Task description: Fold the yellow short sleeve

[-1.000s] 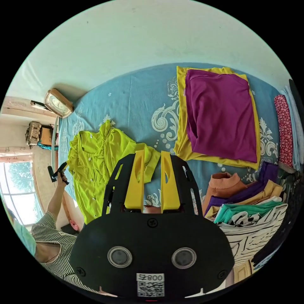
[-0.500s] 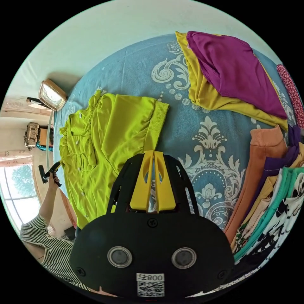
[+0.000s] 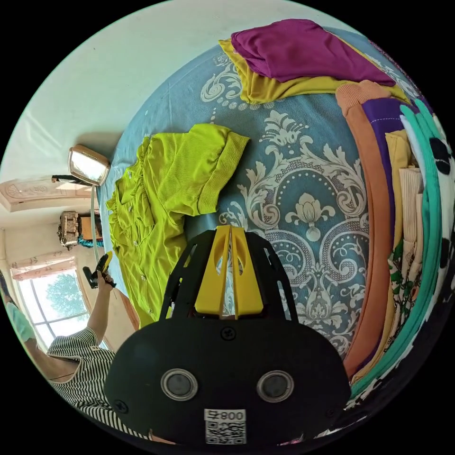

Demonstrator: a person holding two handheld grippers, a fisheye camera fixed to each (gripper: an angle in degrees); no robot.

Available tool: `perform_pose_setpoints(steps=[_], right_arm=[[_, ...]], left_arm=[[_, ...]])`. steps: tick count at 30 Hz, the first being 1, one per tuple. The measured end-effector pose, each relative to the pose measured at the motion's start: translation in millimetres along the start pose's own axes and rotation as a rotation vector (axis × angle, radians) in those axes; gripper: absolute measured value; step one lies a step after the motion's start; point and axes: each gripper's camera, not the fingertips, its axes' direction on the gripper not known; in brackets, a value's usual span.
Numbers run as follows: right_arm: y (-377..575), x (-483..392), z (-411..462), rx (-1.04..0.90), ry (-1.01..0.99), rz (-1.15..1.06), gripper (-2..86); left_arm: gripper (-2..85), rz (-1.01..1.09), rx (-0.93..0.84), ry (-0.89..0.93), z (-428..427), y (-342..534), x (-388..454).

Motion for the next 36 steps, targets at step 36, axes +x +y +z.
perform_pose_setpoints(steps=[36], right_arm=[[-105, -163, 49, 0.163, 0.305, -0.354, 6.7]], left_arm=[[6.6, 0.213, -0.006, -0.05, 58, -73, 119]])
